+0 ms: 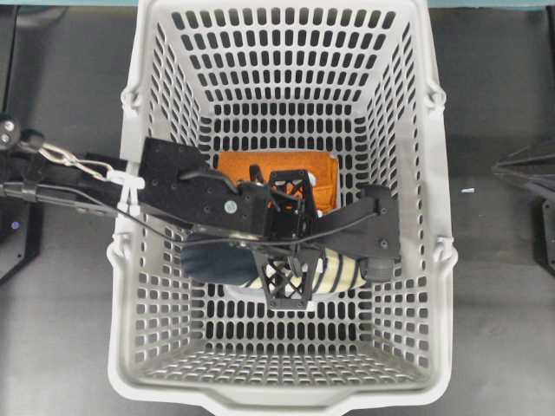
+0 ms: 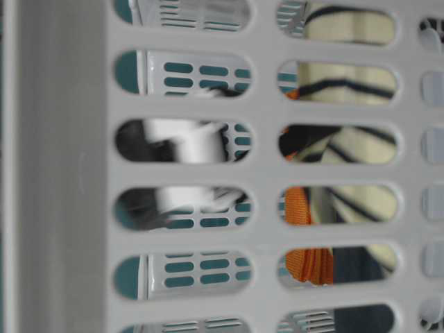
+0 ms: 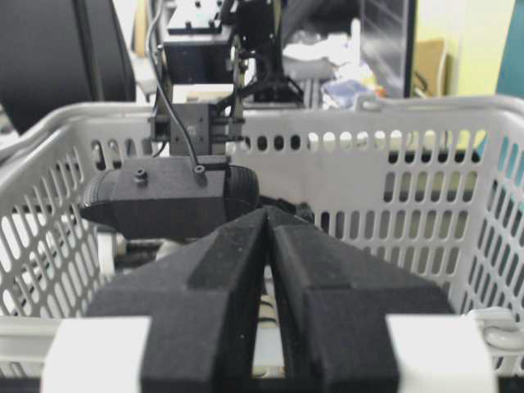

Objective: Pick up the slipper from the shopping basket with the left arm.

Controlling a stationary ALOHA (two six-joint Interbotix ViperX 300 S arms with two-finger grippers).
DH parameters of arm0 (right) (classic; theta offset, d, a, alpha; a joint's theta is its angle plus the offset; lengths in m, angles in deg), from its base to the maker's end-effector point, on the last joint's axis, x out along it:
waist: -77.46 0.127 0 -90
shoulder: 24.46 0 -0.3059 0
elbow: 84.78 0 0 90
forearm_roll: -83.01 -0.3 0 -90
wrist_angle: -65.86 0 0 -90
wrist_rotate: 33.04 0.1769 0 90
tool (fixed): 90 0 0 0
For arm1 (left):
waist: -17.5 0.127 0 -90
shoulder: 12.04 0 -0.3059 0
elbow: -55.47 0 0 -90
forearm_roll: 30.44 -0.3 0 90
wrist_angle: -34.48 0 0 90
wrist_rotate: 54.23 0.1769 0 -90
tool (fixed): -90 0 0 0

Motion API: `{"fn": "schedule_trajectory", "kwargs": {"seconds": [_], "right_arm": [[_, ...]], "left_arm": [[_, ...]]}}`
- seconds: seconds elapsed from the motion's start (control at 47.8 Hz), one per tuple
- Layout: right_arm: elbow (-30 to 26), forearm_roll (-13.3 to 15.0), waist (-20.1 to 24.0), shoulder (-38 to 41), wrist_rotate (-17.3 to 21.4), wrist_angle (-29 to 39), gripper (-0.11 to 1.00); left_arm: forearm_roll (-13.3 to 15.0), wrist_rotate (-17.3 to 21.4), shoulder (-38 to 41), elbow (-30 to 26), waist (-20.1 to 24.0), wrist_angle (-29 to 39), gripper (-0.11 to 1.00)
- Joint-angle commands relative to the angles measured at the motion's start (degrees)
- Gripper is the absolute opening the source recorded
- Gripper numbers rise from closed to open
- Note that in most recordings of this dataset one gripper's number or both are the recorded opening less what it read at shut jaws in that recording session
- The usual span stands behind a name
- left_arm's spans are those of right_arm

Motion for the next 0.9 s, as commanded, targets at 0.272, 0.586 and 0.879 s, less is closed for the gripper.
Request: {"fn": "schedule_trajectory", "kwargs": {"seconds": [0.272, 0.586, 0.879], "right_arm": [[-0.4, -0.1, 0.1, -0.8, 0.0, -0.3, 0.0], [-0.5, -0.1, 0.0, -1.4, 0.0, -0.2, 0.0], [-0.5, -0.3, 0.1, -1.5, 0.0, -0.2, 0.0]], "left_arm": [[-0.2, 6.6, -3.4, -27.2, 0.2, 24.2, 0.04], [-0.2, 6.2, 1.7, -37.9, 0.2, 33.8, 0.04], [-0.2, 6.1, 2.5, -37.9, 0.2, 33.7, 0.04]]}}
